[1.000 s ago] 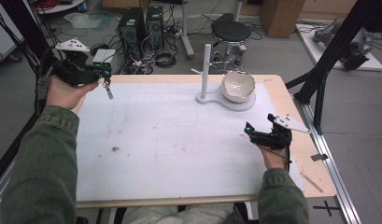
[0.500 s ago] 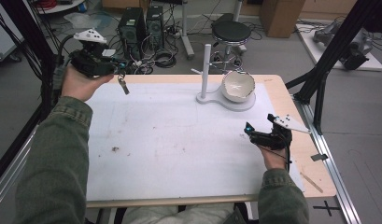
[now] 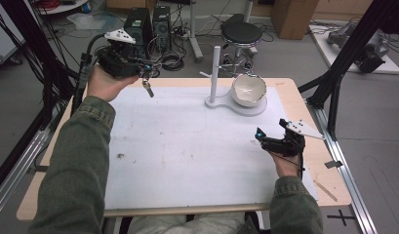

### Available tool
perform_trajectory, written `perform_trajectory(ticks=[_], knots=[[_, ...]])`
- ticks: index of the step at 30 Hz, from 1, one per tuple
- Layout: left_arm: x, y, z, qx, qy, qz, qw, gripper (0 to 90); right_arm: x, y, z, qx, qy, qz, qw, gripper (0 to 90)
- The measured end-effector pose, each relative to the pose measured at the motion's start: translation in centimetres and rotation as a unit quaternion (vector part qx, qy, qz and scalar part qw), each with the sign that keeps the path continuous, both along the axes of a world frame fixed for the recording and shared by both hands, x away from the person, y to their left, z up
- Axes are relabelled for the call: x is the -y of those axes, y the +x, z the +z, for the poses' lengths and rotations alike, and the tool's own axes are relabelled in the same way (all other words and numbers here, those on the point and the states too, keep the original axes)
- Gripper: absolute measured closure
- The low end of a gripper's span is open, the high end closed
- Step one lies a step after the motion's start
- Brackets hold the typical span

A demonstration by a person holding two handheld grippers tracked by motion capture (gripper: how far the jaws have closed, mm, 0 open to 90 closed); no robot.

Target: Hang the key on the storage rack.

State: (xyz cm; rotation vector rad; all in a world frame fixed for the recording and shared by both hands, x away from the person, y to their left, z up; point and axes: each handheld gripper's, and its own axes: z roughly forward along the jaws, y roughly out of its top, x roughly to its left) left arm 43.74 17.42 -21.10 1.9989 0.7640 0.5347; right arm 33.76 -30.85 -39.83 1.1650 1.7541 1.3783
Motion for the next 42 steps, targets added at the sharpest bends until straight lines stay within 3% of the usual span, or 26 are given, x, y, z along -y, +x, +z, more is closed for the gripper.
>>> perform_trajectory(ticks=[16,33,42], knots=[[4.5,1.9,-0.3,-0.004,-0.003,-0.029,0.9996,83.9,0.1,-0.1,-0.1,-0.001,0.001,0.004,1.0000,1.4],[9.5,4.2,-2.1,-0.019,-0.006,-0.056,0.9982,83.9,0.2,-0.2,-0.2,-0.003,-0.002,0.005,1.0000,1.4],[12.1,5.1,-1.4,-0.016,-0.016,-0.068,0.9974,84.0,0.4,-0.3,-0.2,-0.005,0.000,0.005,1.0000,1.4]])
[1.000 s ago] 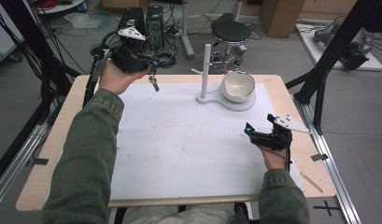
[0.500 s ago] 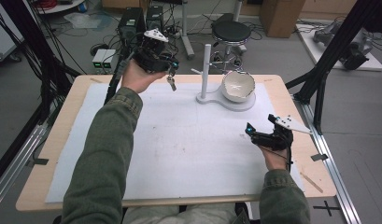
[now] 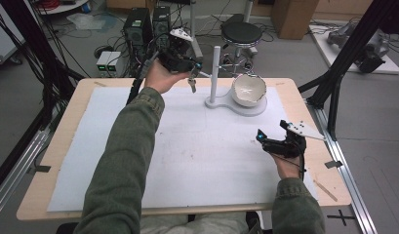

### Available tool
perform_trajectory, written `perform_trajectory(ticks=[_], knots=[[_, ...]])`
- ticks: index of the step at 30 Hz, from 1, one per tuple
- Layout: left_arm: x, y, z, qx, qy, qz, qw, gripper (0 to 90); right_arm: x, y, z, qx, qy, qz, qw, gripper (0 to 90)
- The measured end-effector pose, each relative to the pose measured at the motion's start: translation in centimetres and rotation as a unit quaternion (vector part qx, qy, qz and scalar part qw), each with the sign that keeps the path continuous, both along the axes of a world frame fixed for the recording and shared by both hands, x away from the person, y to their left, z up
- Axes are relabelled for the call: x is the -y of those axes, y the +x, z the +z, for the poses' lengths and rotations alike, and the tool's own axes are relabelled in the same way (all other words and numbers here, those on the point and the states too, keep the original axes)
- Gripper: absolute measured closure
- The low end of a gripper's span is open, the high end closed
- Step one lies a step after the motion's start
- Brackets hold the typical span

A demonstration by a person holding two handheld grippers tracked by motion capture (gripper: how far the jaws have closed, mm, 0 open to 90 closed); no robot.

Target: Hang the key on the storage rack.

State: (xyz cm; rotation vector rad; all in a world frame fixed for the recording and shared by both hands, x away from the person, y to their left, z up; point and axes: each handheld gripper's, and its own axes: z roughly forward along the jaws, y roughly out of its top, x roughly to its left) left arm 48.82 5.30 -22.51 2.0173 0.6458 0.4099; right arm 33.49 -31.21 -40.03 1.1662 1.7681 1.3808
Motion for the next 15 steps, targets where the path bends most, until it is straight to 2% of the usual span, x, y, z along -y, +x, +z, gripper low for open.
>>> perform_trajectory(ticks=[15], knots=[[3.6,1.3,0.4,0.005,-0.013,-0.016,0.9998,84.0,0.1,0.0,0.0,0.001,0.000,0.002,1.0000,1.4]])
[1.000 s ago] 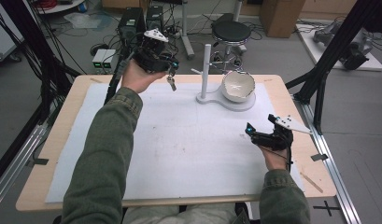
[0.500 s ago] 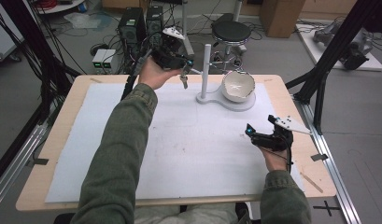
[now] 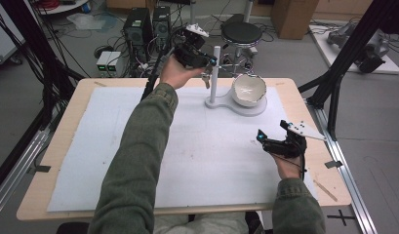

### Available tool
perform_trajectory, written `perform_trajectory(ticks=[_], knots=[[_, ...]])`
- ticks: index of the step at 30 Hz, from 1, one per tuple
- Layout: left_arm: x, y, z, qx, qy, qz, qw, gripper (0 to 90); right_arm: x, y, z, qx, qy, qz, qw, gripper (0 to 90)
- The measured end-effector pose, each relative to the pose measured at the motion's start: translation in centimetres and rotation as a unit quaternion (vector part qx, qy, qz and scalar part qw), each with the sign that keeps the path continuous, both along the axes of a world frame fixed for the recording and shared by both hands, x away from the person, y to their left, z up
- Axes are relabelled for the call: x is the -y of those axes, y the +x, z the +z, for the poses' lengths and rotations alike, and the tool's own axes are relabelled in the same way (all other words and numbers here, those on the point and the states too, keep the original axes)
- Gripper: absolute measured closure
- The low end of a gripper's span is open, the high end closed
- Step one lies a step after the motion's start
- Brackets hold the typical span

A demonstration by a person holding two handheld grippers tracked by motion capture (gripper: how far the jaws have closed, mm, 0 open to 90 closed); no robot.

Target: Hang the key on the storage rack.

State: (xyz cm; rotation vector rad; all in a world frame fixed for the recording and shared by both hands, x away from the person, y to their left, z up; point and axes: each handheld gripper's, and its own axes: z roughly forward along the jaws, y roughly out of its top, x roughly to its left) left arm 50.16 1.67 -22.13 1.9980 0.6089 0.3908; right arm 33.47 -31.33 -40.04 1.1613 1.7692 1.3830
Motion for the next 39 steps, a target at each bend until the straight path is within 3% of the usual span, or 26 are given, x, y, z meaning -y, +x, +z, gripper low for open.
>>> perform_trajectory(ticks=[5,8,15,19,24,32,39], knots=[[1.1,0.5,0.0,0.003,-0.016,-0.003,0.9999,84.0,-0.1,-0.1,0.0,-0.001,-0.009,0.000,1.0000,1.4],[1.4,0.7,-0.2,0.007,-0.043,-0.003,0.9991,84.0,0.0,-0.2,0.0,0.001,-0.019,-0.002,0.9998,1.4],[2.1,1.2,-0.6,0.008,-0.073,-0.002,0.9973,84.0,0.4,-0.5,0.0,-0.001,-0.016,-0.007,0.9998,1.4],[2.3,1.6,-0.8,0.001,-0.099,0.000,0.9951,84.0,0.4,-0.6,0.0,0.000,-0.016,-0.008,0.9998,1.4],[2.4,2.5,-1.5,-0.016,-0.136,0.003,0.9905,84.0,0.6,-0.7,0.0,0.000,-0.013,-0.010,0.9999,1.4],[1.8,3.9,-2.4,-0.023,-0.135,0.031,0.9901,84.0,0.9,-0.6,-0.1,-0.002,-0.010,-0.013,0.9999,1.4],[1.5,4.2,-2.9,-0.026,-0.129,0.038,0.9907,84.0,1.1,-0.6,0.0,0.002,-0.007,-0.015,0.9999,1.4]])
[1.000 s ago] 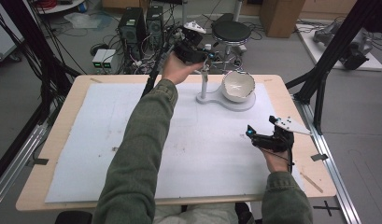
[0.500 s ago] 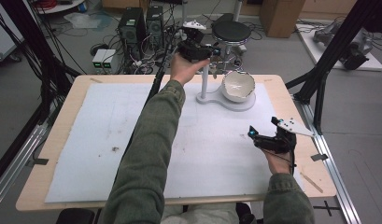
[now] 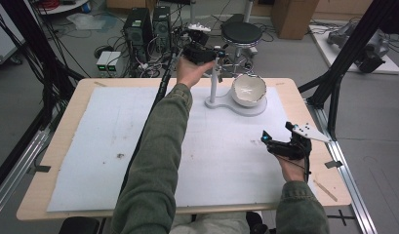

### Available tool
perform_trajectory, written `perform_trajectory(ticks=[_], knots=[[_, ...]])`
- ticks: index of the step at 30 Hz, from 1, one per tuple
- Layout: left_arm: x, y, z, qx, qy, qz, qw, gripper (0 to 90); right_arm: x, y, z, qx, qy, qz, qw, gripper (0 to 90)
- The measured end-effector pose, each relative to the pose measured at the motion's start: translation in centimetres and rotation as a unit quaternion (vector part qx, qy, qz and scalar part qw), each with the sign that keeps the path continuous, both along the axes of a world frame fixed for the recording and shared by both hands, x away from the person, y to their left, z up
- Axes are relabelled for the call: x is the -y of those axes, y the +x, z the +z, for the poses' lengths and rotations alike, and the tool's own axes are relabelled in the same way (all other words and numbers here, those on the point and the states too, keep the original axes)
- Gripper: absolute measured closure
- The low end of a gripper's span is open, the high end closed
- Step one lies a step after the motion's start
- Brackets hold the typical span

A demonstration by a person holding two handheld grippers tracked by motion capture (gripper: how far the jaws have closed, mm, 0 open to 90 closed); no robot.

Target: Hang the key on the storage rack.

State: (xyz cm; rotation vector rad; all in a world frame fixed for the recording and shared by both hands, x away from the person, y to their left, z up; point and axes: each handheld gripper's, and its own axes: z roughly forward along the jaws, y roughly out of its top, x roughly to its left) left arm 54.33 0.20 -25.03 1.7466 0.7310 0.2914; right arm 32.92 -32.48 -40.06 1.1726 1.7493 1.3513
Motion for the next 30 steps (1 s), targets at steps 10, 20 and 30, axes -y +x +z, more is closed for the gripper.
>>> perform_trajectory(ticks=[10,20,30], knots=[[-0.2,-0.5,-0.2,0.003,0.027,-0.016,0.9995,82.8,0.0,0.0,0.0,0.000,-0.002,-0.001,1.0000,1.4],[-1.2,-1.6,-1.4,0.005,-0.002,-0.027,0.9996,42.4,0.0,-0.1,0.0,-0.002,-0.003,-0.003,1.0000,1.4],[-2.3,-2.1,-2.6,-0.018,0.011,-0.040,0.9990,1.6,0.0,0.0,0.0,-0.003,-0.005,-0.005,1.0000,1.4]])
